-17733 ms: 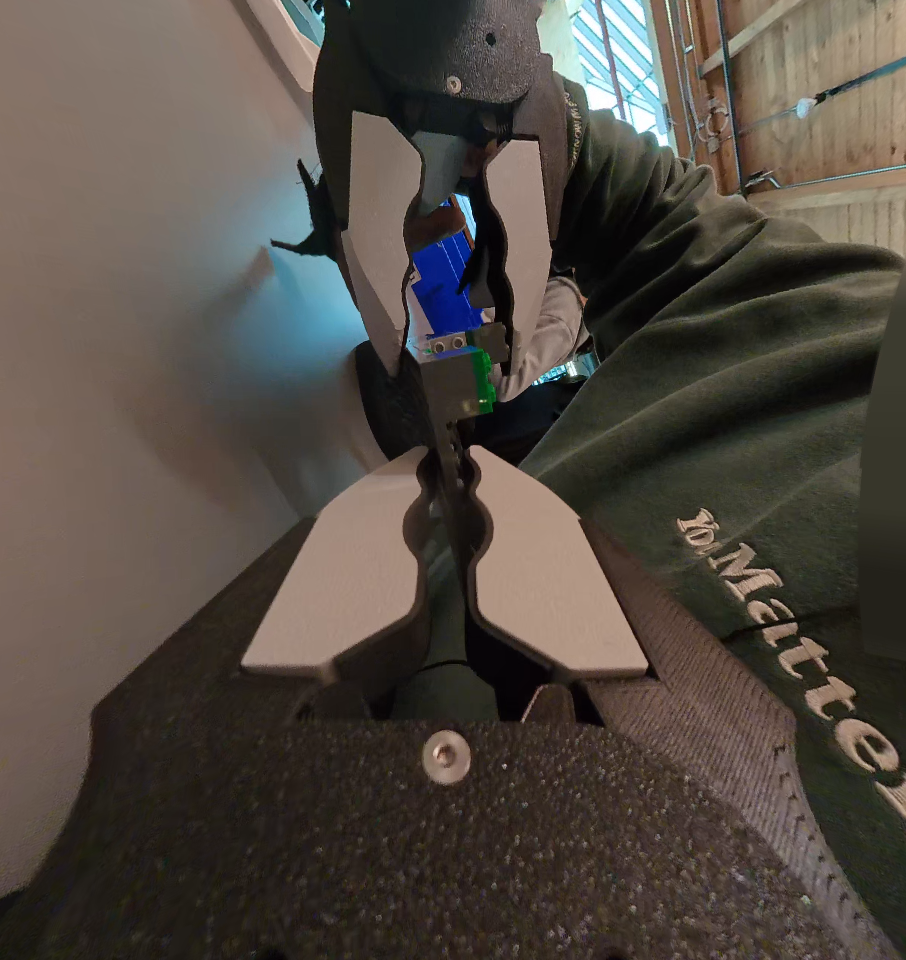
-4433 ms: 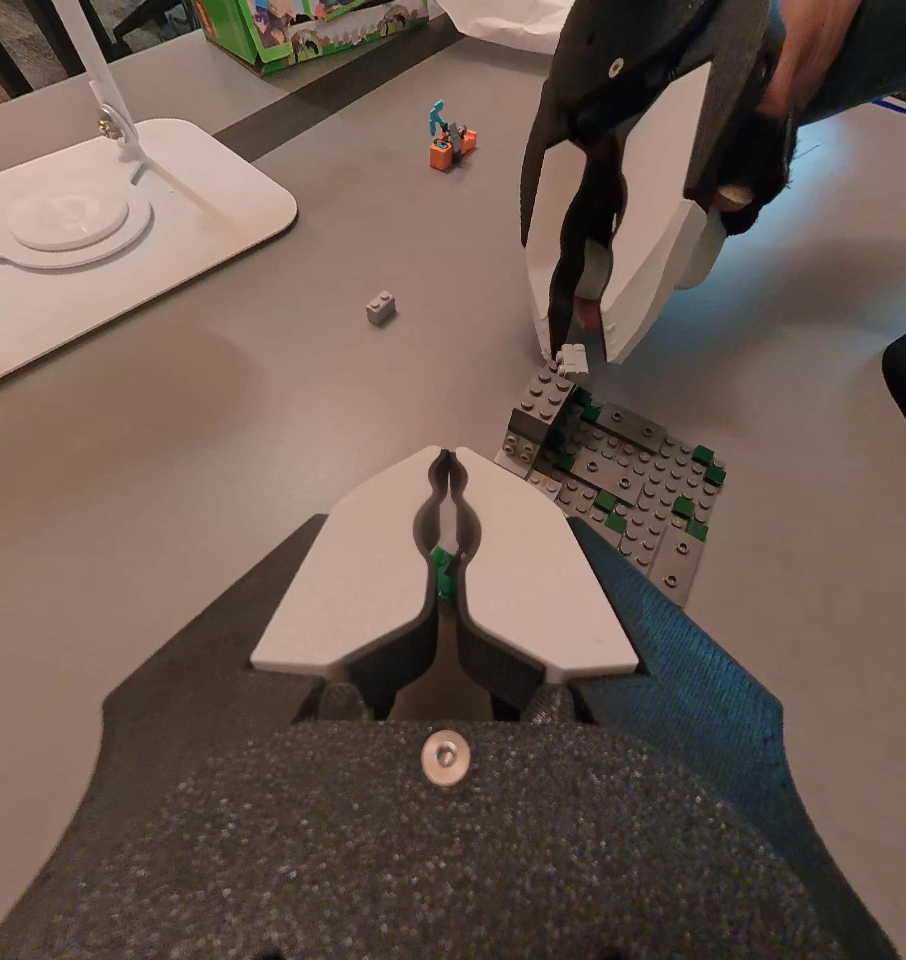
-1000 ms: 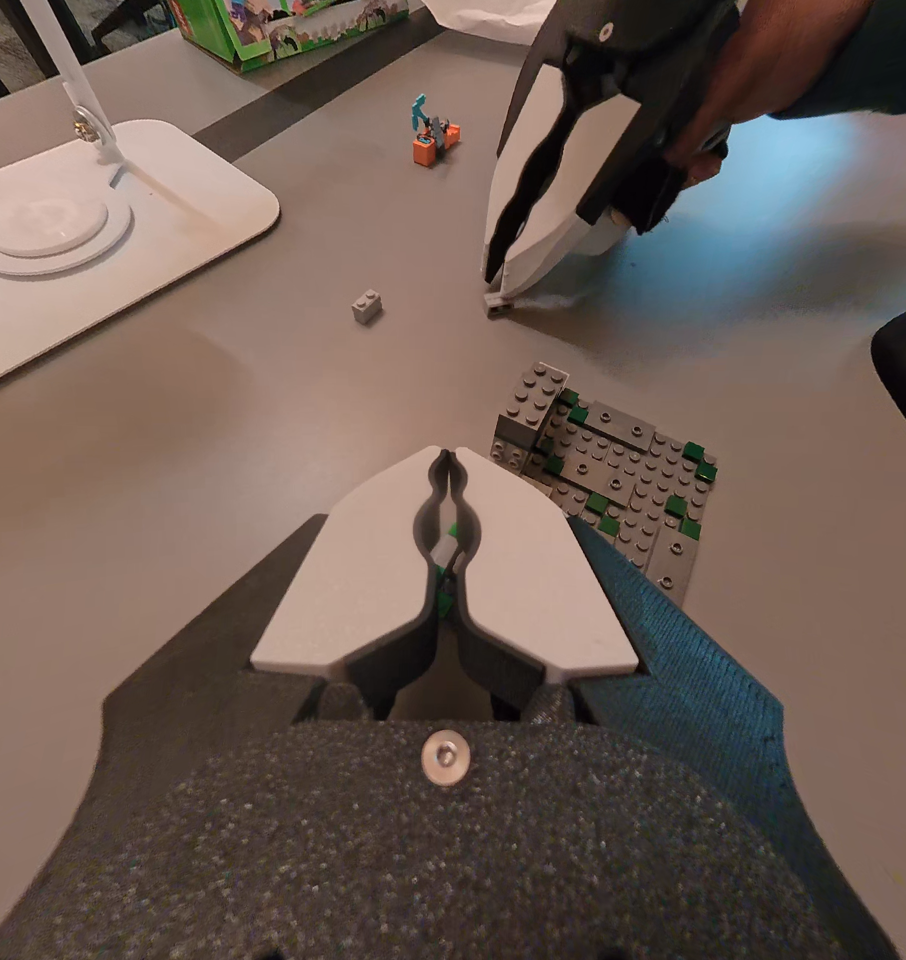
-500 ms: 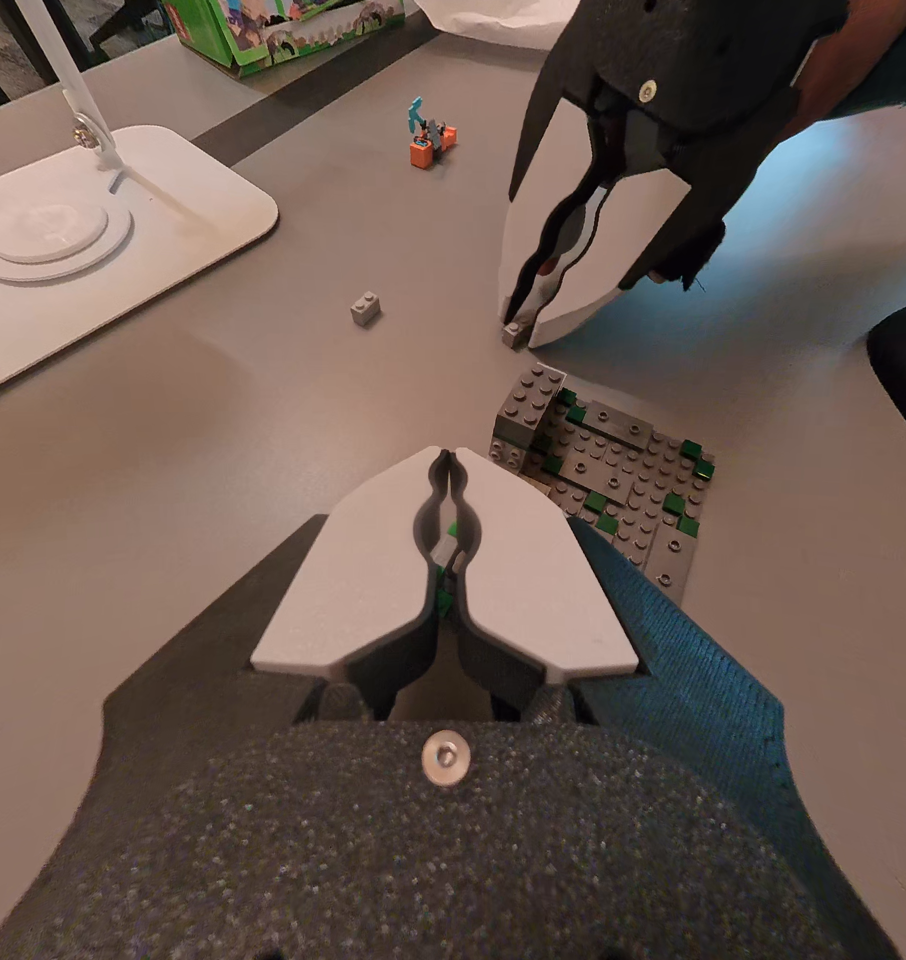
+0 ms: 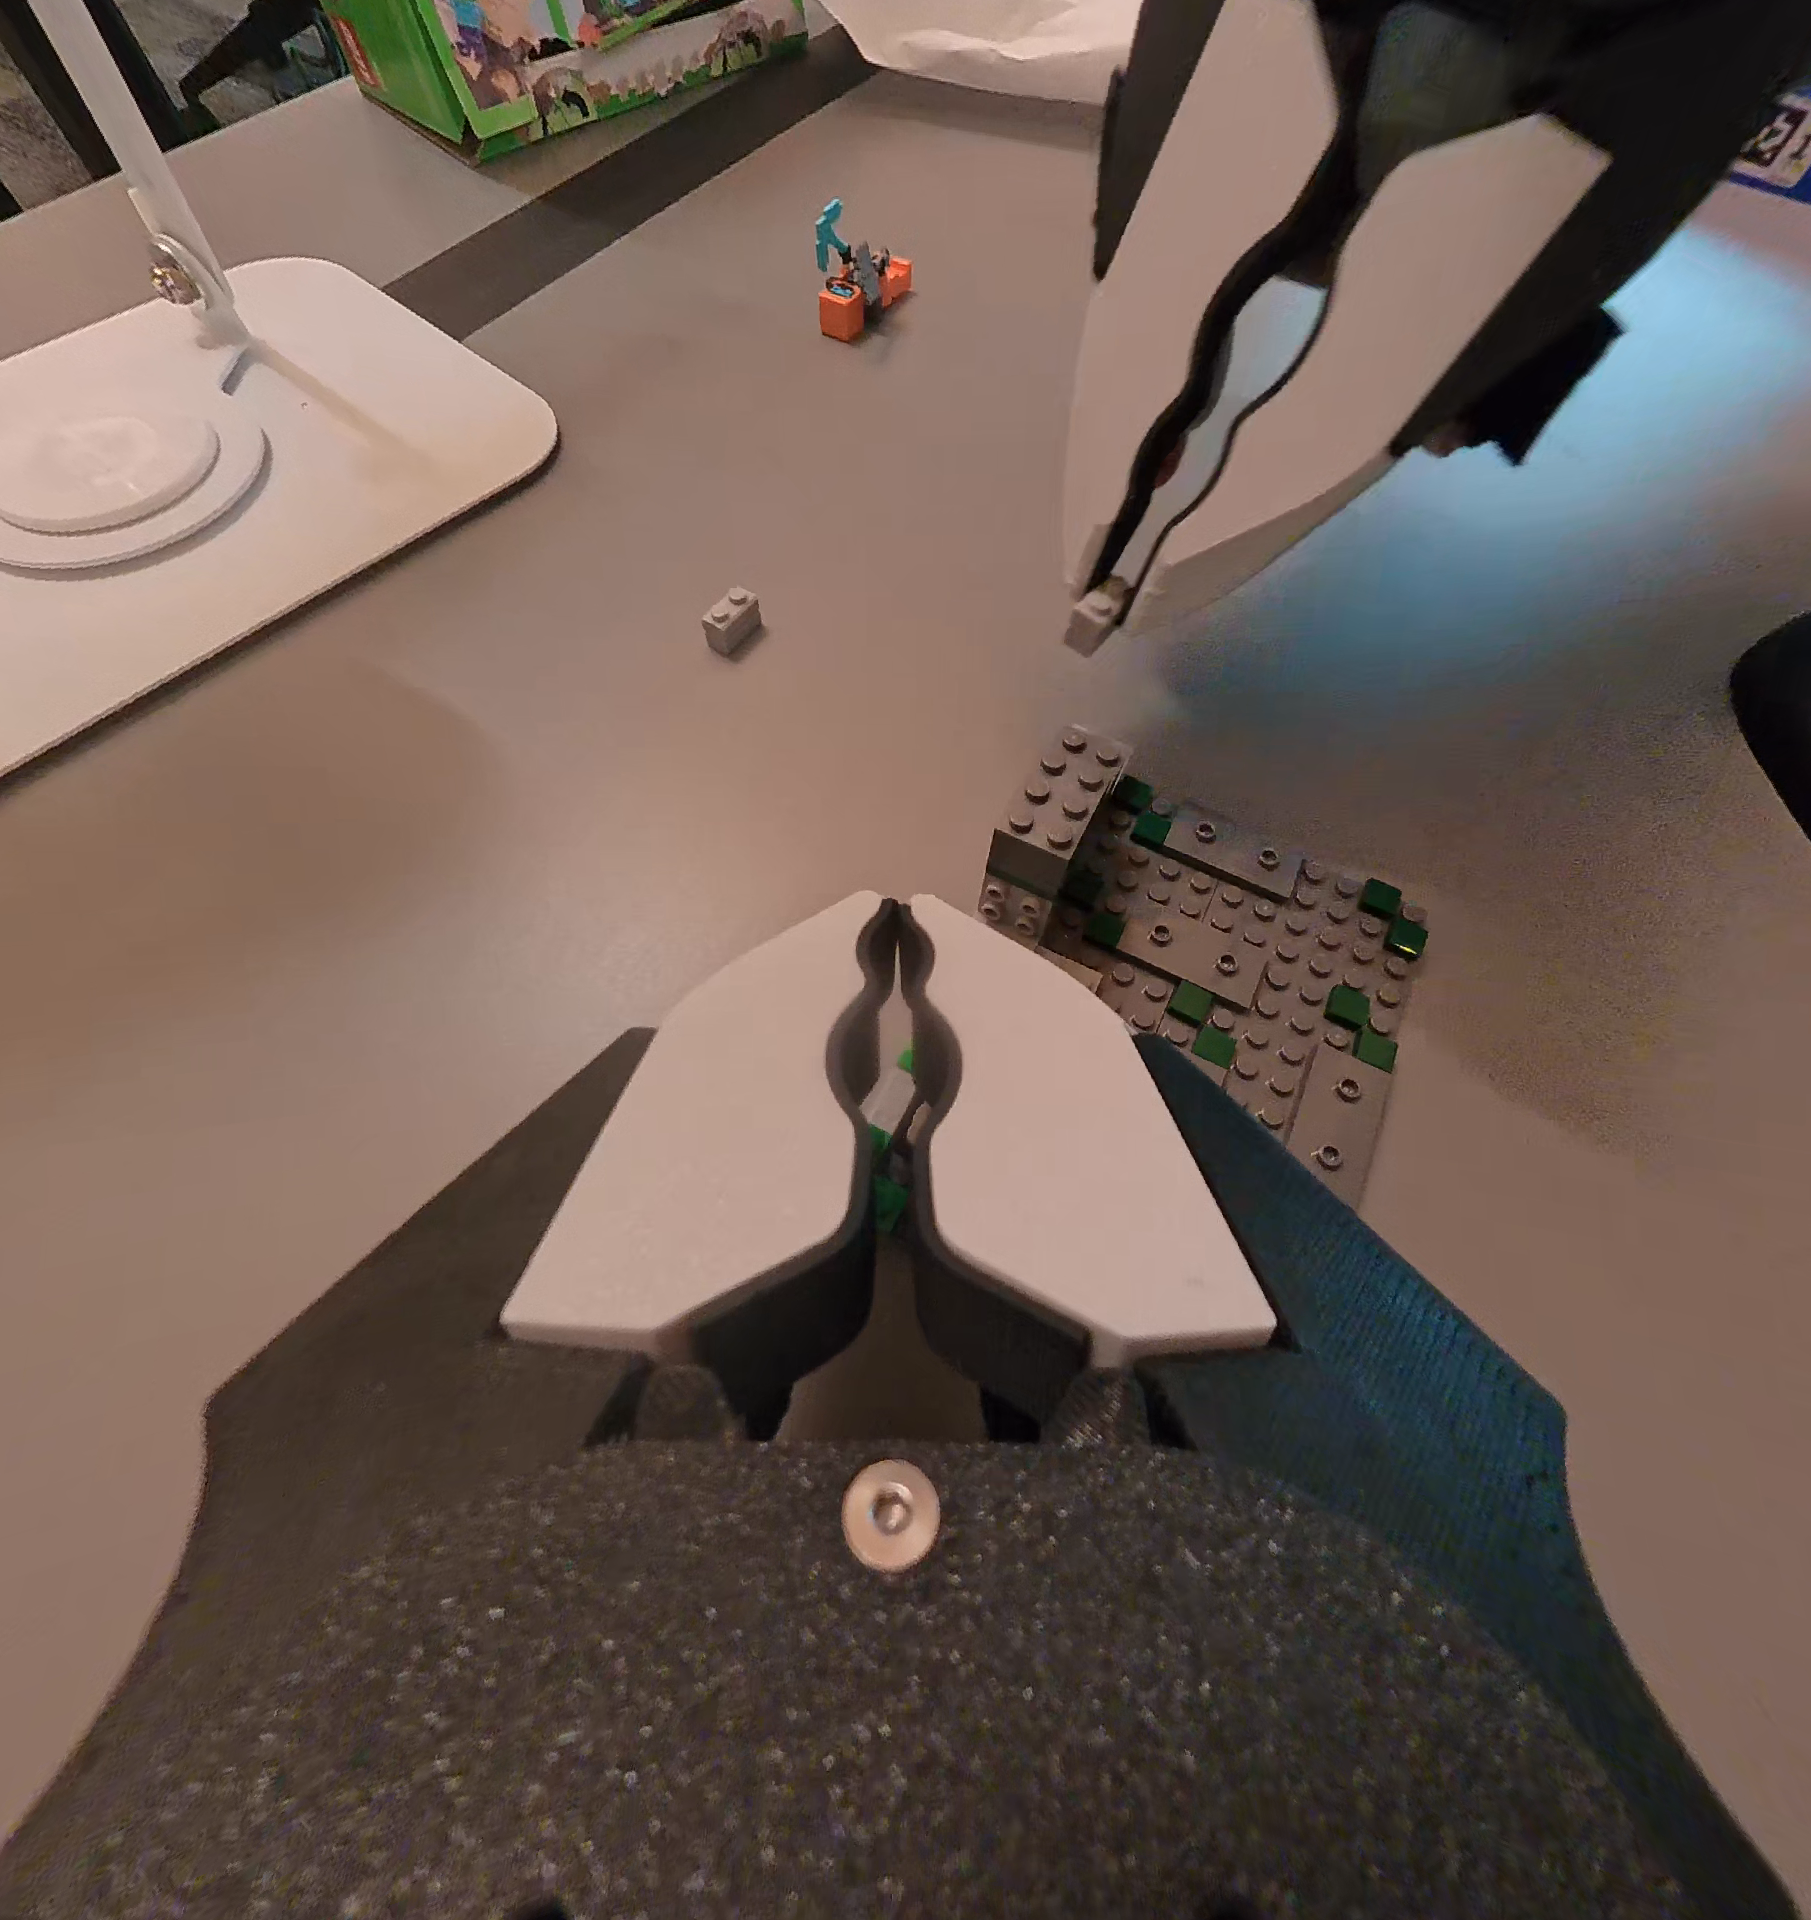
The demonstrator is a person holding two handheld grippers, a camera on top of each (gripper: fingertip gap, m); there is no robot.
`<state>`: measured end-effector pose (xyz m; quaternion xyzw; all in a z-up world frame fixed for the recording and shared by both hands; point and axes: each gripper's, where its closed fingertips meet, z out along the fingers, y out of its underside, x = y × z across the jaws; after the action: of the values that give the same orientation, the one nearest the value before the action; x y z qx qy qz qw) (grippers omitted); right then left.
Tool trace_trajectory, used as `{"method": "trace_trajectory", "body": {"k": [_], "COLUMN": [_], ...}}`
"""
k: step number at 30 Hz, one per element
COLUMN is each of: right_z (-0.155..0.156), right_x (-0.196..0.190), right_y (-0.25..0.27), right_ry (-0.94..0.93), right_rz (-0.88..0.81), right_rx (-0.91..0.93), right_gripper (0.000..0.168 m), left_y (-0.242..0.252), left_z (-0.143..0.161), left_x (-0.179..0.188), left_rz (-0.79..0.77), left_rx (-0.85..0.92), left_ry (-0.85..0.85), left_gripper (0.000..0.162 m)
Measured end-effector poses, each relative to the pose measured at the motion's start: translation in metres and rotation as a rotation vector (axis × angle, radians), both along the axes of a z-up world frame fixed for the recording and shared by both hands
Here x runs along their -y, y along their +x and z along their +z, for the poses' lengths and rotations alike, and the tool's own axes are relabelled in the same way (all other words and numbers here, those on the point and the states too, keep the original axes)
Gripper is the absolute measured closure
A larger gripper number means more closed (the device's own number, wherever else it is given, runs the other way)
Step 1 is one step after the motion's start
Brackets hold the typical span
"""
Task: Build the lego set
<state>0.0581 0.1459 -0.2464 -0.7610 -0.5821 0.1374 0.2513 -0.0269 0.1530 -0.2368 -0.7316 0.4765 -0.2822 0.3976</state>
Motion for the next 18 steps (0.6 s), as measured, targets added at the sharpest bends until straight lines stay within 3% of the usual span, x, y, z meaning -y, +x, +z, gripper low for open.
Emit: {"method": "trace_trajectory", "body": {"k": [5,18], "right_z": [0.010,-0.001], "right_x": [0.016,0.014], "right_y": [-0.021,-0.033], "right_ry": [0.051,0.003], "right_rz": [0.112,0.111], "right_rx": [0.041,0.078], "right_gripper": [0.161,0.160], "left_y": [0.001,-0.001], "left_z": [0.000,0.002], "left_x": [0.002,-0.001], "left_rz": [-0.007,-0.003], "left_rx": [-0.006,-0.003], "left_ry": [0.007,0.017], "left_gripper": [0.162,0.162]}}
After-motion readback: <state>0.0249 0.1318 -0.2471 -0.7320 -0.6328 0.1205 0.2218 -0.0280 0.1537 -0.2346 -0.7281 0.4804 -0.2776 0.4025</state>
